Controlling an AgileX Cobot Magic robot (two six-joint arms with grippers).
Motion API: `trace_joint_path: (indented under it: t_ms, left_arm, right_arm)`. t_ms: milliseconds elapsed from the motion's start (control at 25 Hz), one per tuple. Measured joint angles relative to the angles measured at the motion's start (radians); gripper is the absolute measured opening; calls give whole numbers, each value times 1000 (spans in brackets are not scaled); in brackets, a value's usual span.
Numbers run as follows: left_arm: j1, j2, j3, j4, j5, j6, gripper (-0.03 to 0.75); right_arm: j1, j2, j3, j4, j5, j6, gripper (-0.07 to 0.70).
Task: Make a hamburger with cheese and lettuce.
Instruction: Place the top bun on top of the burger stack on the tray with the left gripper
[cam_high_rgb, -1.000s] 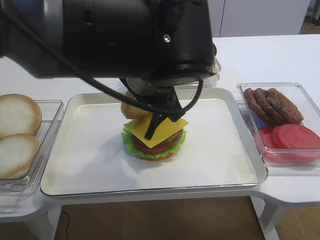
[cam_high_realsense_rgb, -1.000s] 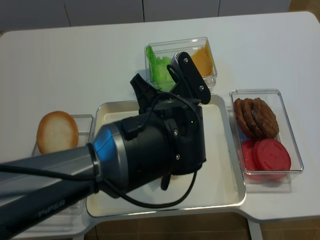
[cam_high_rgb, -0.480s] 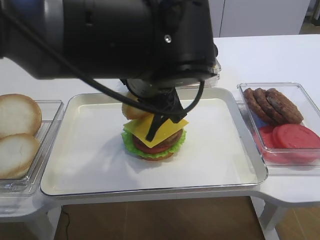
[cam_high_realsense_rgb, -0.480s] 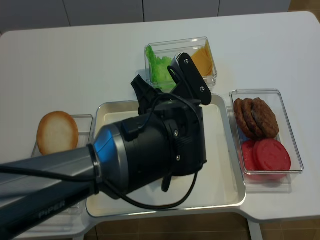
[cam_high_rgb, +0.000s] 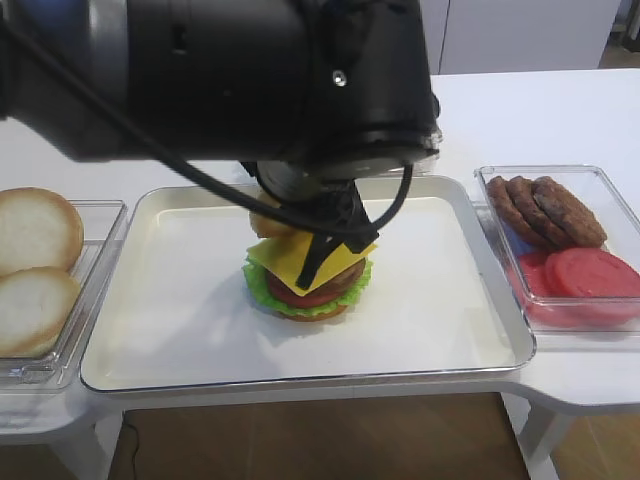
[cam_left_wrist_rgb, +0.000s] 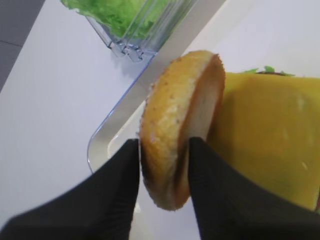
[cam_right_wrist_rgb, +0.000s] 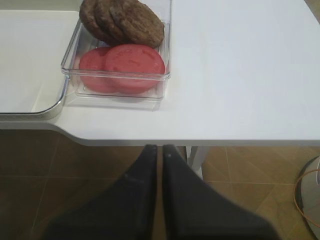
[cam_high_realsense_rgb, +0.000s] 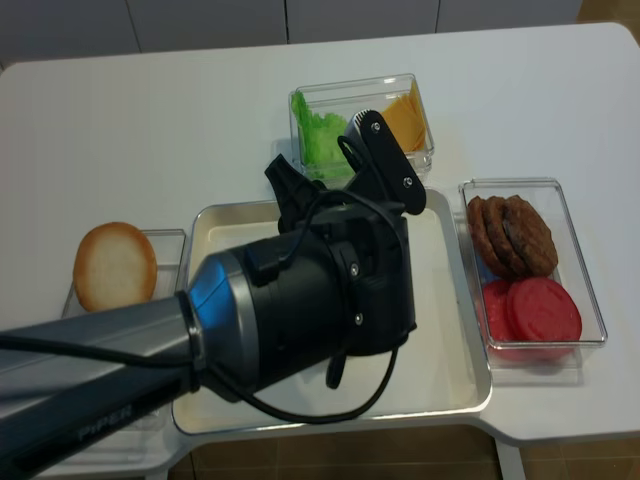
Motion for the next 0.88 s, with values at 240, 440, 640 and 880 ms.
trace_joint_path:
  t_ms: [240,440,640,880]
  left_arm:
    - [0,1,0,-27,0,0,243]
    - [0,1,0,-33,0,0,243]
    - [0,1,0,-43,0,-1,243]
    - [0,1,0,-69,0,-1,243]
  right_arm:
    - [0,0,0,0,0,0,27]
    - [0,0,0,0,0,0,27]
    - [0,0,0,0,0,0,27]
    - [0,0,0,0,0,0,27]
